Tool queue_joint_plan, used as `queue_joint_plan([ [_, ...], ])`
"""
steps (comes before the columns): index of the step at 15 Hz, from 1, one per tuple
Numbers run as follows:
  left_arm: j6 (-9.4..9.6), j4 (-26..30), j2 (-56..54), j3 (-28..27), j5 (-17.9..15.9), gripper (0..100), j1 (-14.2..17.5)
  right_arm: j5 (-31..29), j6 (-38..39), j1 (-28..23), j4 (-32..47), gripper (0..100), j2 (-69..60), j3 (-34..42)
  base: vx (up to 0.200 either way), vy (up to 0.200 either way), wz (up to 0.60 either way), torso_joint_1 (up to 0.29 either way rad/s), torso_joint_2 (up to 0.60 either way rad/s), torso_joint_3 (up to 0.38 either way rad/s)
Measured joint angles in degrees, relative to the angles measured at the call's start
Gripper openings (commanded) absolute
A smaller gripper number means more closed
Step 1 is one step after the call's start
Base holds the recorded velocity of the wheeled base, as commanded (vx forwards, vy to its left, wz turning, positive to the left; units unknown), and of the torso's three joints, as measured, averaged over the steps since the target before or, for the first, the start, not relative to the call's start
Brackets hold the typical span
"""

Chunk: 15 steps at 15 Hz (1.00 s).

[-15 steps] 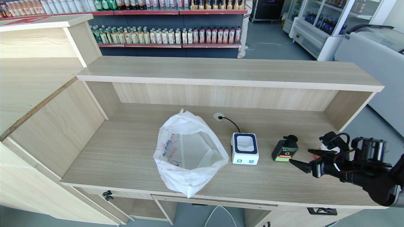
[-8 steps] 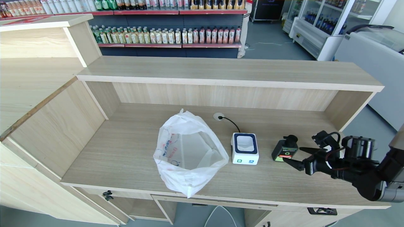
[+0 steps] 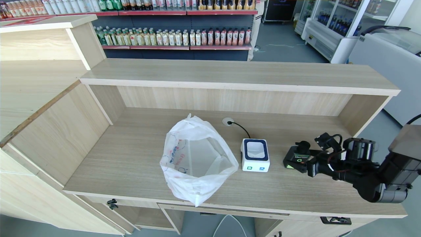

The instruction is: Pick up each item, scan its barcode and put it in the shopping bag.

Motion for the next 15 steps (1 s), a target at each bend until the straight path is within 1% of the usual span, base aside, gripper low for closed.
queue_joint_plan([
  [7,0.00,0.0,0.0,0.0,0.0,100,0.0,0.8,1.4,2.2,-0.1,100,4.1,-5.2,0.000,0.000,0.00,0.000,0.00,0.000],
  [15,0.00,0.0,0.0,0.0,0.0,100,0.0,0.9,2.4,3.0,-0.5,100,6.6,-8.2,0.000,0.000,0.00,0.000,0.00,0.000],
])
